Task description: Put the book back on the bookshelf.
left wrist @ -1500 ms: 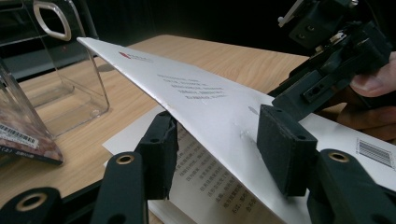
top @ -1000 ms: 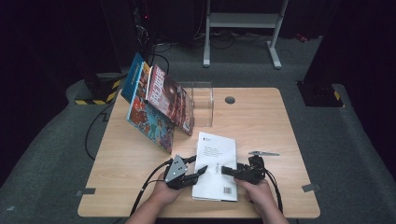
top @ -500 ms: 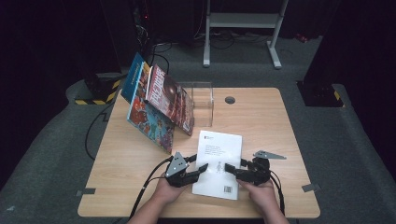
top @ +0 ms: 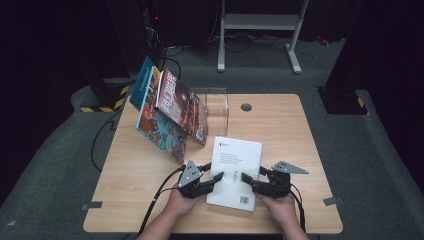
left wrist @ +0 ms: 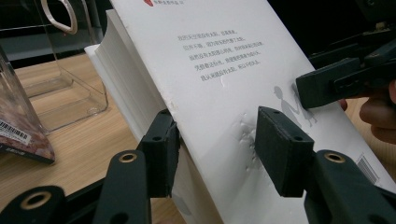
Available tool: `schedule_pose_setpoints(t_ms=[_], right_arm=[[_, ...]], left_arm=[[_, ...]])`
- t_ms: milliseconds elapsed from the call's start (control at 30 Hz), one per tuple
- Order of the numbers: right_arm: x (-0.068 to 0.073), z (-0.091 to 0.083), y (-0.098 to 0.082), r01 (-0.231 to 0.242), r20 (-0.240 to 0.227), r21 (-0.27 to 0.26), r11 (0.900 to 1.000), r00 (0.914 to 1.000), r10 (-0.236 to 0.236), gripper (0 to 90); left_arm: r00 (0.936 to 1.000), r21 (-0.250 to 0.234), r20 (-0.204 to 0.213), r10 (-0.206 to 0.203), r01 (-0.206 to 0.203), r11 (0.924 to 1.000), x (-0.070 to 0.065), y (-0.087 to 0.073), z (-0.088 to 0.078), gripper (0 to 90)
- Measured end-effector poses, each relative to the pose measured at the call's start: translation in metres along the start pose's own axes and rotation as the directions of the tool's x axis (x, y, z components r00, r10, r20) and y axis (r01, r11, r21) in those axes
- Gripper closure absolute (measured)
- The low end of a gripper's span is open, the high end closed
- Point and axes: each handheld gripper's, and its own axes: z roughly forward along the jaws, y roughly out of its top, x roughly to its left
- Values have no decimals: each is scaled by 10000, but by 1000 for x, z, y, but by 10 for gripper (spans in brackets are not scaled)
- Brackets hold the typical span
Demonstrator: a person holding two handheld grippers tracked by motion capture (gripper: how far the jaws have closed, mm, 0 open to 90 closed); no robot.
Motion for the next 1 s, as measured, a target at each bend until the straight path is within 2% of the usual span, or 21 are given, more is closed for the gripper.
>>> schedule_pose_setpoints(t_ms=[133,267,467,600,700,833,867,1000], right_arm=[[5,-2,2,484,238,-250,9985,9986,-478,279],[12,-4,5,997,590,-456,9940,9935,-969,290],[15,-6,8,1267,759,-776,9889,9898,-1208,316],[19,-7,12,1685,966,-977,9808,9825,-1592,329],[23,-9,15,2139,1160,-1140,9702,9727,-2008,351],[26,-12,16,2507,1355,-1333,9588,9630,-2329,369],[26,-12,15,2556,1369,-1392,9567,9618,-2370,369],[23,-17,7,2390,1308,-1520,9591,9667,-2202,369]], left_arm=[[9998,-169,-87,-158,156,9997,1,2,-2,522],[9996,-296,-179,-202,196,9994,3,5,-3,544],[9988,-482,-240,-416,404,9980,5,8,-2,556],[9982,-631,-355,-488,465,9969,6,10,-3,571],[9979,-777,-476,-444,406,9961,6,12,-5,587],[9981,-846,-526,-333,288,9960,3,13,-8,609],[9983,-844,-513,-263,219,9962,2,13,-9,611],[9993,-699,-369,65,-91,9975,-5,10,-11,622]])
